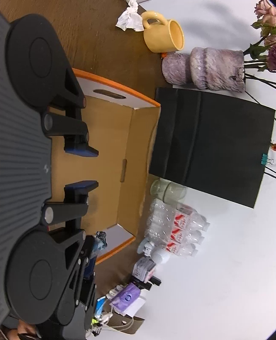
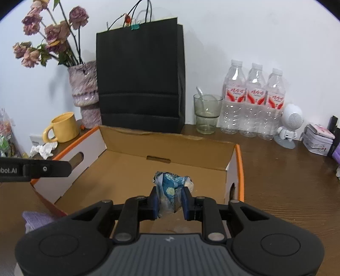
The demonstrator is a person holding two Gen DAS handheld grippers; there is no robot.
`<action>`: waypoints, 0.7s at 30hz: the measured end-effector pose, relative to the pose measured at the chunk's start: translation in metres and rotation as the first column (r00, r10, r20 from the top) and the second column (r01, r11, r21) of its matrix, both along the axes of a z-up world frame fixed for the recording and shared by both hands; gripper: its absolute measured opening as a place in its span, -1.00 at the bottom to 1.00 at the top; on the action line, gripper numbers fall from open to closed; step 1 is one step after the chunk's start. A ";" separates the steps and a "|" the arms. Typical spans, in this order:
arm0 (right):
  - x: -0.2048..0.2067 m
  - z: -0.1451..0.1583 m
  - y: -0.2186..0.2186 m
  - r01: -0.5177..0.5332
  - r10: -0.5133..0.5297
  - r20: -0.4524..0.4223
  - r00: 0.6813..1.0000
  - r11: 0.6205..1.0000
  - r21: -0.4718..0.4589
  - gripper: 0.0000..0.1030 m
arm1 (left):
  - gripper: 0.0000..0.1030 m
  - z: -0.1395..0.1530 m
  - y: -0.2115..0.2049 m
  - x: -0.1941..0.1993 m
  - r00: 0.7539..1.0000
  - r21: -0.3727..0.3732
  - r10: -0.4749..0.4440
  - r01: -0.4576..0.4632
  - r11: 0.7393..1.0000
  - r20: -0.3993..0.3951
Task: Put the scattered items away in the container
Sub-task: 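Carry the snack packet into the box and open the right tool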
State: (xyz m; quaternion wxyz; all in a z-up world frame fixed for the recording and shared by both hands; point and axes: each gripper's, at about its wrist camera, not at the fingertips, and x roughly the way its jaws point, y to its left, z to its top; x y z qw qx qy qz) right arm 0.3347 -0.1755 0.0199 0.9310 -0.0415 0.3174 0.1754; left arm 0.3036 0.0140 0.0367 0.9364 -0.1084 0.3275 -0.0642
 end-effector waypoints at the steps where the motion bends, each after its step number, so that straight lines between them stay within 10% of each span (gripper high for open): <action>1: 0.001 -0.002 0.001 0.002 -0.002 -0.006 1.000 1.000 -0.008 -0.60 | -0.50 -0.003 0.001 0.001 1.000 0.004 0.005 -0.005 1.000 -0.007; 9: -0.003 -0.006 -0.005 0.040 -0.040 -0.065 0.997 0.999 -0.014 0.59 | 0.62 -0.004 0.010 -0.020 1.000 0.005 0.011 -0.011 1.000 0.005; 21: -0.133 0.011 -0.048 0.000 -0.001 0.010 1.000 0.998 0.070 0.86 | 0.98 -0.026 0.005 -0.170 0.990 0.060 -0.117 0.113 0.992 0.075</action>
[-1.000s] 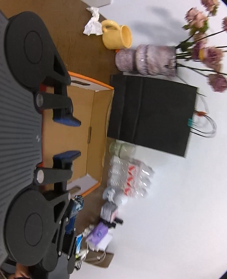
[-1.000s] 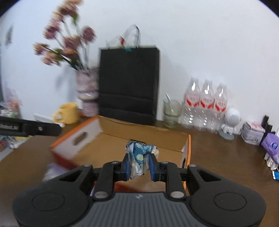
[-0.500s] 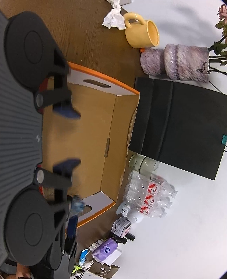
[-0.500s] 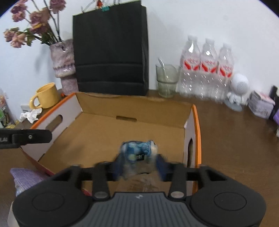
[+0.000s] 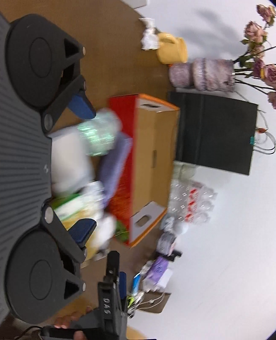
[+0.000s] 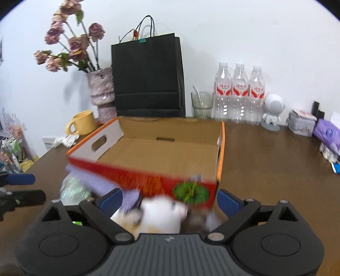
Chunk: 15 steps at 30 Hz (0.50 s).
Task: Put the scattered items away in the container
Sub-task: 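Carry the snack packet into the box and open the right tool, then grasp the yellow plush sheep with the right tool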
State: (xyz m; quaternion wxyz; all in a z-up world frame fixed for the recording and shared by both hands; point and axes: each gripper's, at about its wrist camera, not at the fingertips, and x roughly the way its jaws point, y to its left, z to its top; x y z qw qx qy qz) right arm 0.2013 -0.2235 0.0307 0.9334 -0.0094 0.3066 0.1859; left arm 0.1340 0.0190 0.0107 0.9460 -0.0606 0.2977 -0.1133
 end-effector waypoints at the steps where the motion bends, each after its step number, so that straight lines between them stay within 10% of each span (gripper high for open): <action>1: -0.011 -0.003 -0.003 0.000 0.000 -0.009 1.000 1.000 0.003 0.86 | 0.98 -0.006 -0.002 -0.007 1.000 -0.001 -0.007 0.006 1.000 -0.007; 11: -0.076 -0.046 -0.008 0.022 -0.023 -0.090 0.996 1.000 -0.018 0.86 | 0.81 -0.047 -0.028 -0.025 0.996 0.031 -0.026 0.029 0.999 -0.081; 15: -0.086 -0.053 -0.004 0.021 -0.023 -0.087 0.996 0.999 -0.026 0.86 | 0.43 -0.053 -0.034 -0.020 0.996 0.050 -0.014 0.019 0.999 -0.090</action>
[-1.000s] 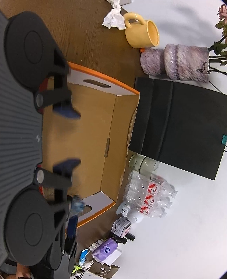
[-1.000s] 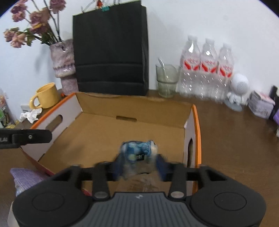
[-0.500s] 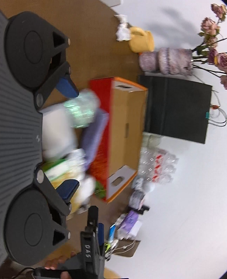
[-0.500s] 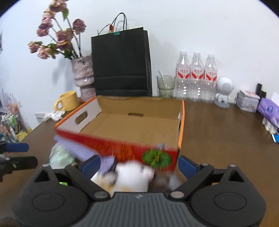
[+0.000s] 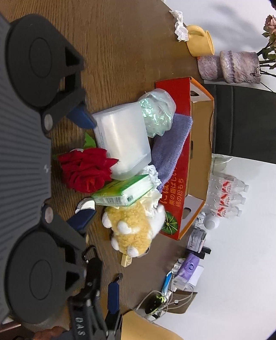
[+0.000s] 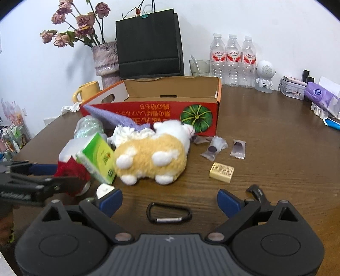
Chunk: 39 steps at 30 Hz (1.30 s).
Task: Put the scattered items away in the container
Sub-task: 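Grasp the yellow plush sheep with the right tool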
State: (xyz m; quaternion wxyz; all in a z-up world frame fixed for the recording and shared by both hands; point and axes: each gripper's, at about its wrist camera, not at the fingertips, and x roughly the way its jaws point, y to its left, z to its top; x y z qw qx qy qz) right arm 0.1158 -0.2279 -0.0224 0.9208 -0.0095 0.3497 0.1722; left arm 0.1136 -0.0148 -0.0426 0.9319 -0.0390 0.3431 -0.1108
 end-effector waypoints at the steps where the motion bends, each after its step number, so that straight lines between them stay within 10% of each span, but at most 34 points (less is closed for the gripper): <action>1: -0.001 -0.001 0.001 0.000 0.000 -0.002 1.000 1.000 -0.002 0.86 | 0.21 -0.001 -0.001 0.001 1.000 0.004 0.001 -0.001 1.000 -0.003; 6: -0.002 -0.006 0.003 -0.010 0.010 -0.016 1.000 1.000 0.004 0.86 | -0.18 -0.005 -0.003 0.001 1.000 0.032 0.012 -0.012 0.999 0.003; 28: 0.026 0.036 0.002 -0.005 0.003 0.100 0.995 1.000 0.022 0.86 | -0.18 0.092 0.025 0.031 0.983 -0.039 0.037 -0.030 0.999 0.182; 39: 0.073 0.020 0.010 0.018 -0.018 0.007 1.000 0.998 0.064 0.70 | -0.18 0.072 0.022 0.044 0.992 -0.064 0.027 -0.019 0.998 0.123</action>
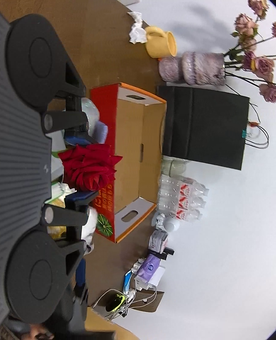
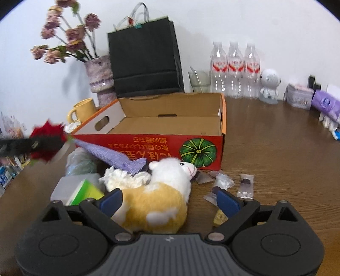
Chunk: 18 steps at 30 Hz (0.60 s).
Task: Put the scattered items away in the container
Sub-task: 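Grasp the yellow plush sheep with the right tool, then lower the rose into the box with the left tool while the right tool drops the sheep in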
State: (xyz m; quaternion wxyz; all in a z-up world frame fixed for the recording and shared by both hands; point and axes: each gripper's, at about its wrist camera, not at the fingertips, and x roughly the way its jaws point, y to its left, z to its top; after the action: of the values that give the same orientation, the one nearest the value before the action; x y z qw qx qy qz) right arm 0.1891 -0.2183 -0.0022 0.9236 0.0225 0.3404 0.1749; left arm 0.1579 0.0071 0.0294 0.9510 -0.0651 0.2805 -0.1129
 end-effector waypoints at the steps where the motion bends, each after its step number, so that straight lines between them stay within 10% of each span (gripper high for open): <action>1: 0.010 -0.004 0.003 0.008 -0.008 -0.026 1.000 1.000 -0.002 0.67 | -0.18 -0.001 0.002 -0.001 1.000 -0.003 0.002 -0.002 1.000 -0.001; 8: 0.031 -0.019 -0.002 -0.016 0.038 -0.165 0.985 0.991 0.134 0.60 | -0.18 0.000 0.011 -0.006 1.000 -0.009 0.010 -0.010 1.000 0.001; 11: 0.039 -0.028 -0.013 -0.019 0.079 -0.225 0.971 0.966 0.259 0.18 | -0.18 -0.002 0.011 -0.007 1.000 -0.023 0.007 -0.007 1.000 -0.005; 18: 0.031 -0.027 -0.026 0.012 0.075 -0.209 0.975 0.922 0.387 -0.07 | -0.18 -0.002 0.015 -0.015 1.000 -0.036 0.016 -0.016 0.999 -0.007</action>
State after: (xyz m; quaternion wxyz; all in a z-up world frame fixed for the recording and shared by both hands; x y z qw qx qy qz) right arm 0.2202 -0.2443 -0.0290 0.8548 0.2176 0.3994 0.2500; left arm 0.1432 0.0220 0.0274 0.9495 -0.0850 0.2812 -0.1103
